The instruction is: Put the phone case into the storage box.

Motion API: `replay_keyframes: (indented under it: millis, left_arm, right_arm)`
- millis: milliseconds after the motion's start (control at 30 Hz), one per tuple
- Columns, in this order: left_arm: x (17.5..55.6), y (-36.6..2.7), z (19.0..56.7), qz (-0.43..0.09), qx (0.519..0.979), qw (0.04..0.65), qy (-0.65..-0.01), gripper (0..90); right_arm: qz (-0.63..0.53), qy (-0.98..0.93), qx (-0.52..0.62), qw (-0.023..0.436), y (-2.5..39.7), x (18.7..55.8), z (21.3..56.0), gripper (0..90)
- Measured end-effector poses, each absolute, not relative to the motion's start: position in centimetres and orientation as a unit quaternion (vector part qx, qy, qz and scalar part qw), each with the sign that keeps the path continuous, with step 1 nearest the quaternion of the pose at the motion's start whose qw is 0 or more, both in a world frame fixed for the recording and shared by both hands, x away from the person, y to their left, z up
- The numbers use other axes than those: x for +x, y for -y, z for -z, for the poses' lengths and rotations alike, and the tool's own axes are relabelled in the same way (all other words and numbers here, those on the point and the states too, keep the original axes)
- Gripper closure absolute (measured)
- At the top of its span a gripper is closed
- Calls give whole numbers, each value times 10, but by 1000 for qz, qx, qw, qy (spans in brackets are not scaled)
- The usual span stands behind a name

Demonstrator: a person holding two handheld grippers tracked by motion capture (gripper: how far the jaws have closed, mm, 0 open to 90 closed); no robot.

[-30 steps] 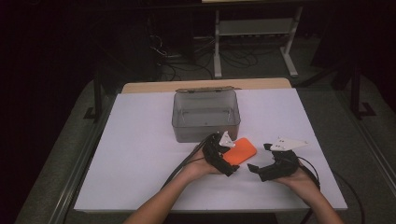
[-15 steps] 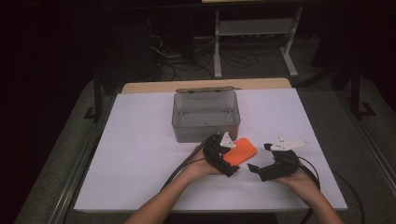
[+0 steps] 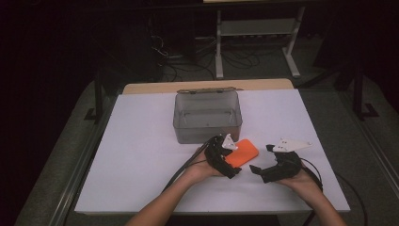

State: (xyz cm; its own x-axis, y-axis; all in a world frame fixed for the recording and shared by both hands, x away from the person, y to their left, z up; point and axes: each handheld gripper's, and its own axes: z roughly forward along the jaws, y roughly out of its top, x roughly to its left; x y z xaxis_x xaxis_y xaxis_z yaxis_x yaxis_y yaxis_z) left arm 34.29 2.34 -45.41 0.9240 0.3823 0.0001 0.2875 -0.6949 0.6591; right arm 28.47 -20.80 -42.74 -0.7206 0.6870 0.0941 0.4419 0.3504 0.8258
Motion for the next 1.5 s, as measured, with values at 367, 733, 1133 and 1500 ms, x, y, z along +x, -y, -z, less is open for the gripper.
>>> replay_keyframes:
  millis: [367, 733, 1133, 1500]
  left_arm:
    - [343, -25, 452, -70, 918, 344, -186, 112]
    - [342, -25, 452, -72, 917, 343, -188, 139]
    - [342, -25, 451, -71, 917, 343, -191, 150]
    - [341, -29, 447, -73, 918, 347, -177, 155]
  right_arm:
    - [-451, -811, 348, 136, 208, 285, 427, 0]
    - [-450, -811, 348, 135, 208, 285, 427, 0]
    - [-451, -810, 349, 135, 208, 285, 427, 0]
    - [-453, -809, 350, 134, 209, 285, 427, 0]
